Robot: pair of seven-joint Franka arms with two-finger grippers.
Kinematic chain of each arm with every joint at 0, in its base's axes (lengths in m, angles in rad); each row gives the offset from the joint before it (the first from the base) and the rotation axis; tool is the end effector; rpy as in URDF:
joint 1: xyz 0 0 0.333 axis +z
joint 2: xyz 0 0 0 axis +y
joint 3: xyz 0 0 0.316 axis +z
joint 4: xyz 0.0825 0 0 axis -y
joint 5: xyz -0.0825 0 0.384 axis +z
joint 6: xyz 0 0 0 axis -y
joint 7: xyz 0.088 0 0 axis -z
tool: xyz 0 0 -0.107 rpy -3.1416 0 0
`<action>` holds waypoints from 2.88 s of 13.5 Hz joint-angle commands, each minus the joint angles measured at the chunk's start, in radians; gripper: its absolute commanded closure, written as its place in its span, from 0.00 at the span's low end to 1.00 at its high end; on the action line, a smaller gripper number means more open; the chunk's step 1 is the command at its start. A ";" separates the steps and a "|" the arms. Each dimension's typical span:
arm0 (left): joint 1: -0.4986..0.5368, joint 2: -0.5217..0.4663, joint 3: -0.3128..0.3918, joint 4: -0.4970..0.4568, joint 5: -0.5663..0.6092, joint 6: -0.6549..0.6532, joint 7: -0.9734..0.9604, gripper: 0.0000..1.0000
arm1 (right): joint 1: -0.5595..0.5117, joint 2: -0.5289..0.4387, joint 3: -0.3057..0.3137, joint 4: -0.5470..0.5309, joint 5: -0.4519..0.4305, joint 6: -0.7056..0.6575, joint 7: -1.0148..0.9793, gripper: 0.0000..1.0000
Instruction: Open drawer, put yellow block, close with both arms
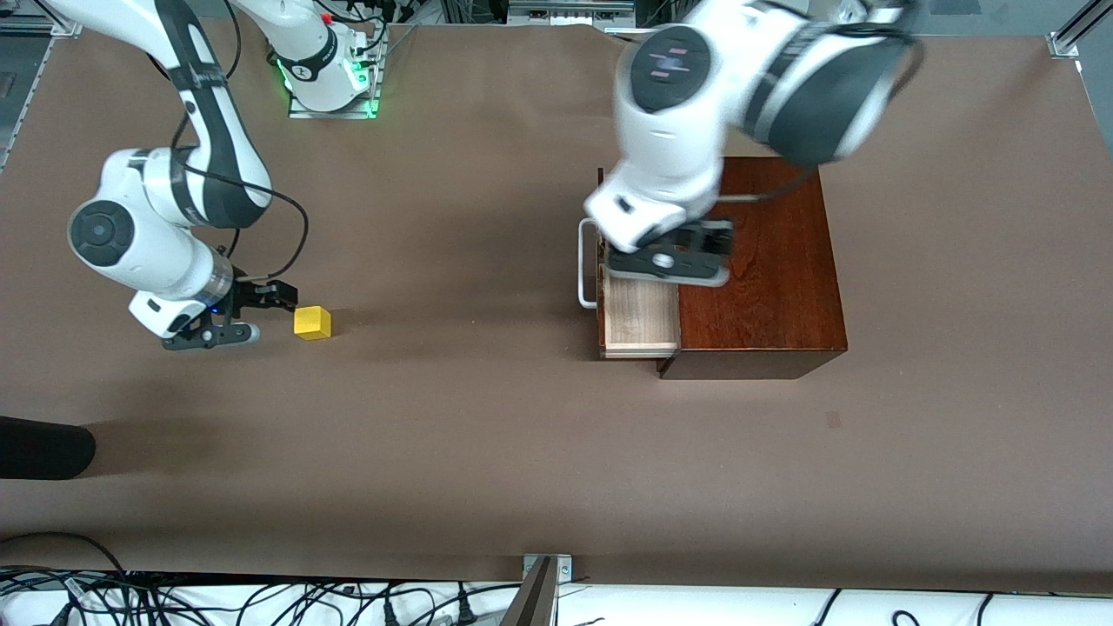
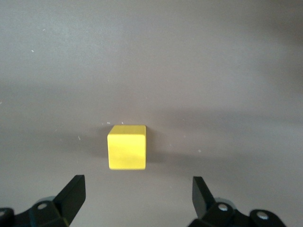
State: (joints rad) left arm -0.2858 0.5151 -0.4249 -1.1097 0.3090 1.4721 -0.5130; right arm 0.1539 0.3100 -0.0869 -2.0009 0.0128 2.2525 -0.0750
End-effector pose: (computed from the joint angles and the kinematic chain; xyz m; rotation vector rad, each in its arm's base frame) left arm 0.5829 -0.3561 0.5304 -2.9833 0.2190 0.0544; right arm 0.5943 0.0418 0.2994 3.1163 0.2138 -0.0894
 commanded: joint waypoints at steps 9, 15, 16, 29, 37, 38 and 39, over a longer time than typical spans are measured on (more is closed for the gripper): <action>0.153 -0.306 0.343 -0.251 -0.284 -0.050 0.487 0.00 | 0.012 0.078 0.032 -0.119 0.021 0.252 0.060 0.00; 0.154 -0.585 0.452 -0.619 -0.289 0.307 0.482 0.00 | 0.012 0.095 0.032 -0.154 0.021 0.314 0.060 0.00; 0.166 -0.570 0.451 -0.619 -0.289 0.303 0.484 0.00 | 0.012 0.104 0.030 -0.163 0.021 0.332 0.060 0.03; 0.186 -0.532 0.449 -0.561 -0.291 0.220 0.496 0.00 | 0.012 0.070 0.058 0.103 0.010 0.006 0.015 1.00; 0.185 -0.532 0.448 -0.559 -0.292 0.214 0.493 0.00 | 0.149 0.078 0.133 0.502 0.016 -0.407 0.017 1.00; 0.185 -0.532 0.448 -0.561 -0.292 0.212 0.493 0.00 | 0.185 0.078 0.133 0.525 0.012 -0.416 0.015 1.00; 0.186 -0.532 0.448 -0.561 -0.292 0.211 0.490 0.00 | 0.225 0.080 0.133 0.542 0.010 -0.418 0.018 1.00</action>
State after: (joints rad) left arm -0.1056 -0.0196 0.0240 -1.6839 0.0318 1.7028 -0.0456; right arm 0.3110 0.3722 0.0523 -1.5244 0.0179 1.8742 -0.0456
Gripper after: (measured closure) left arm 0.000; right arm 0.449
